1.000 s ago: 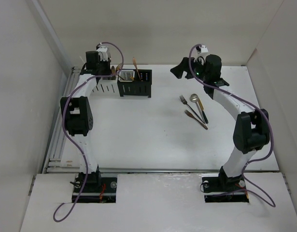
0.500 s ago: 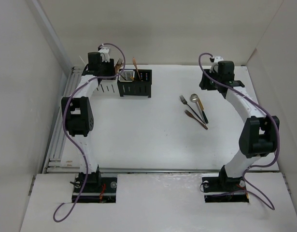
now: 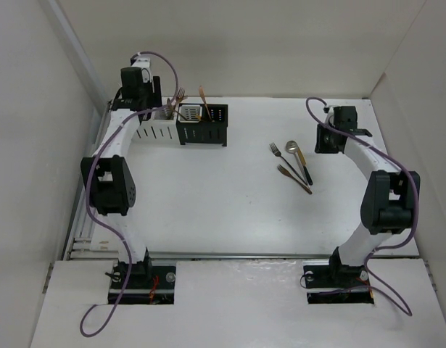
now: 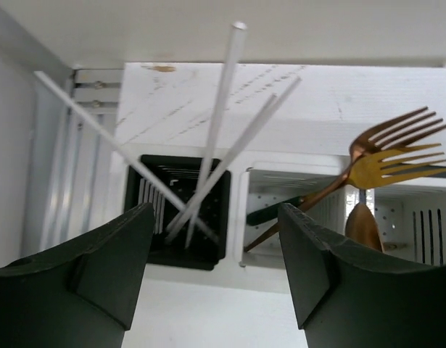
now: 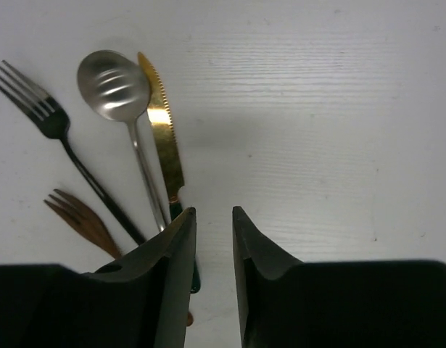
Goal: Sort the eating utensils into containers
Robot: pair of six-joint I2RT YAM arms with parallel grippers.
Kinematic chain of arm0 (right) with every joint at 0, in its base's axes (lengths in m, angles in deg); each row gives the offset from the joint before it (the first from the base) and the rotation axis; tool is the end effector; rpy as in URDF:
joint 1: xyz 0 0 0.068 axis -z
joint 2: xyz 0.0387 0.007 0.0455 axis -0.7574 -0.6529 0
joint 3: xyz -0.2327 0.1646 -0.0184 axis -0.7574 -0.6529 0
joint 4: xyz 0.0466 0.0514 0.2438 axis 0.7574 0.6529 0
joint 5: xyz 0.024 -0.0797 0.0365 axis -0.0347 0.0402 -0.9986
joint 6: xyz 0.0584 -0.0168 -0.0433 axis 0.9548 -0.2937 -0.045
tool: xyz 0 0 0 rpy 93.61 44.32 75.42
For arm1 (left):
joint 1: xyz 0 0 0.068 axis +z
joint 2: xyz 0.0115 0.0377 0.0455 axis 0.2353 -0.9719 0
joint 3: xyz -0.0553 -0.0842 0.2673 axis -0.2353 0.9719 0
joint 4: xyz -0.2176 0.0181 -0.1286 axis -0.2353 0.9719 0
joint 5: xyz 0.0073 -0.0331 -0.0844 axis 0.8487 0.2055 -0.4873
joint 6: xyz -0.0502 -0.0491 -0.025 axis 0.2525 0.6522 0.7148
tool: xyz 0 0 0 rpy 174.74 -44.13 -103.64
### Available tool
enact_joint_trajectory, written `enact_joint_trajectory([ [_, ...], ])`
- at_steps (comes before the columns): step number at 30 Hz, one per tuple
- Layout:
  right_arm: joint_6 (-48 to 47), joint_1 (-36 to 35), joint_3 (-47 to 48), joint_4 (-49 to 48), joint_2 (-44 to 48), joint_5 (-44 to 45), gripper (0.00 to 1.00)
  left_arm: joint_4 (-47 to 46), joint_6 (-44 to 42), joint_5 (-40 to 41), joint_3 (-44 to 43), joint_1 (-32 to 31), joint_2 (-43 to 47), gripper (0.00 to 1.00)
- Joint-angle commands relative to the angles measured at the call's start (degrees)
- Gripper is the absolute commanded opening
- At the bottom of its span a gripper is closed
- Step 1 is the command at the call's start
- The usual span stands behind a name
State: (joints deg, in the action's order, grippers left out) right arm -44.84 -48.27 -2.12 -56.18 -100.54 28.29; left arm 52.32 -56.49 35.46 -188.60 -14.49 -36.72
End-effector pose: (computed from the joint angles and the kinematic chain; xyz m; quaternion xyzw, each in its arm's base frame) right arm 0.3808 -0.0022 0.2398 -0.0104 0.9378 0.0257 0.3462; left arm 0.4929 -0.0071 0.3417 0.0418 0.8161 0.0249 0.5759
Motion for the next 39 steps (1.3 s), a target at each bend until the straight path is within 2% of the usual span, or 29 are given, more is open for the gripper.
enact_joint_trajectory([
  [1,-2.92,1.05,4.10,3.14,-4.50,0.31,0.31,2.09,1.48,7.93,-3.18,0.09,6.29,0.66],
  [6,-3.73,1.05,6.04,5.17,-10.05,-3.65,0.27,5.61,4.20,14.27,-3.18,2.02,8.58,0.70],
  [8,-3.73,1.05,6.04,5.17,-10.76,-4.27,0.27,6.67,5.26,13.66,-2.40,3.34,10.59,0.70],
  [11,-3.73,0.52,6.04,5.78,-10.76,-4.37,0.33,6.67,5.26,12.96,0.33,3.35,12.36,0.70],
  [15,-3.12,-0.88,3.85,6.58,-7.61,-2.43,0.36,7.29,5.26,12.96,1.48,3.87,14.12,0.70],
  [21,-1.97,-2.81,0.76,6.05,-5.14,-1.90,0.36,7.82,5.78,12.34,2.00,4.40,14.12,0.70],
  [31,-0.83,-5.10,0.76,7.28,-9.44,1.08,0.36,7.82,5.78,11.81,3.06,4.40,14.64,0.70],
  [39,-0.30,-4.58,0.76,7.90,-10.50,3.55,0.31,7.82,5.78,11.81,3.59,4.40,14.65,0.70],
])
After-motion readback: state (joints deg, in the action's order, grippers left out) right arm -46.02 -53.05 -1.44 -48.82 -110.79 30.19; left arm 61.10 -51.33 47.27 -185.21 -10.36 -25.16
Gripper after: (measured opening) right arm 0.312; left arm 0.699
